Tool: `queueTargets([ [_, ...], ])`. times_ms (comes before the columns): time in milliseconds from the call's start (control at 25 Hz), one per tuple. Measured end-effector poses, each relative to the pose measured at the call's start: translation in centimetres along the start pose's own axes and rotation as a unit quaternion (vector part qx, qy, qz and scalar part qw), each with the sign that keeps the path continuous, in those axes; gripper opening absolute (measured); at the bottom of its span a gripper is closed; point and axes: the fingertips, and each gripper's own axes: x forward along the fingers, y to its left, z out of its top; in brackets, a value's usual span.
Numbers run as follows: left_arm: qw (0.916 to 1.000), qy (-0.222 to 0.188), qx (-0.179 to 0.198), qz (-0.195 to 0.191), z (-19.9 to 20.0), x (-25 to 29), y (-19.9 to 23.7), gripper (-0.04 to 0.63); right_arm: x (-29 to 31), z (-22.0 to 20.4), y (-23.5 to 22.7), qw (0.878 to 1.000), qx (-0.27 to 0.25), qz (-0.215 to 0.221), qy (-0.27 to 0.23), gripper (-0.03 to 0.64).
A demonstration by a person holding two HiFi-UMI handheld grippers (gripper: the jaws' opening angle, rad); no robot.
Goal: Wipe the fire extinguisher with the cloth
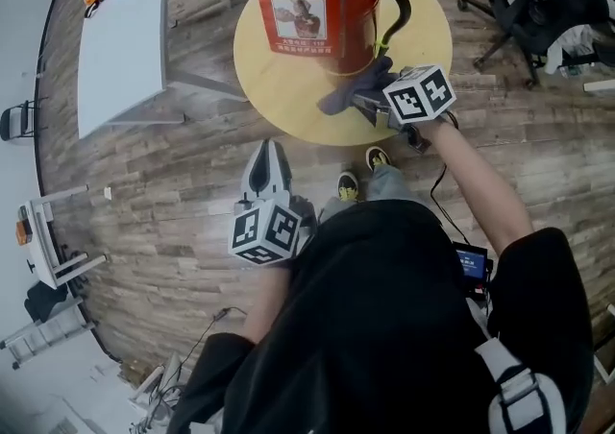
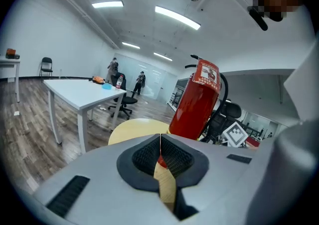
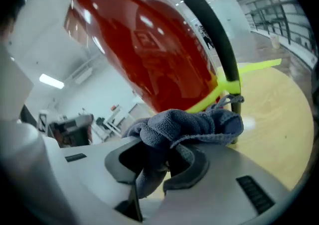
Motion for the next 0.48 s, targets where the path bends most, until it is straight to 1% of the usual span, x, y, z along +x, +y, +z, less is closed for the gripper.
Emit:
queueTargets([
  [80,0.9999,-0.004,-0.001,-0.015,0.2,-0.3,0.3,0.023,-1.8,2.8,3.1,0.996,0.060,0.036,-0.049,0.097],
  [200,0.9992,-0.007,0.009,-0.039,0.4,-1.1,0.3,0.023,-5.0,7.9,8.0,0.985,0.116,0.075,-0.106,0.097],
  [240,0.9988,-0.008,0.012,-0.046,0.3,-1.4,0.3,0.023,-5.9,9.3,9.7,0.978,0.139,0.093,-0.122,0.097],
  [280,0.9985,-0.009,0.014,-0.052,0.2,-1.8,0.2,0.023,-6.8,10.6,11.4,0.969,0.165,0.118,-0.141,0.097],
  [360,0.9978,-0.013,0.015,-0.063,-0.1,-2.2,0.3,0.023,-8.5,13.5,14.4,0.946,0.203,0.171,-0.185,0.097],
  [400,0.9976,-0.017,0.014,-0.065,-0.1,-2.4,0.5,0.023,-9.1,14.8,15.5,0.937,0.212,0.189,-0.206,0.097],
  [440,0.9976,-0.021,0.011,-0.066,0.0,-2.5,0.8,0.025,-9.5,16.0,16.3,0.930,0.214,0.199,-0.223,0.097],
  [480,0.9976,-0.024,0.007,-0.065,0.1,-2.8,1.3,0.023,-9.6,16.7,16.8,0.926,0.211,0.204,-0.236,0.097],
])
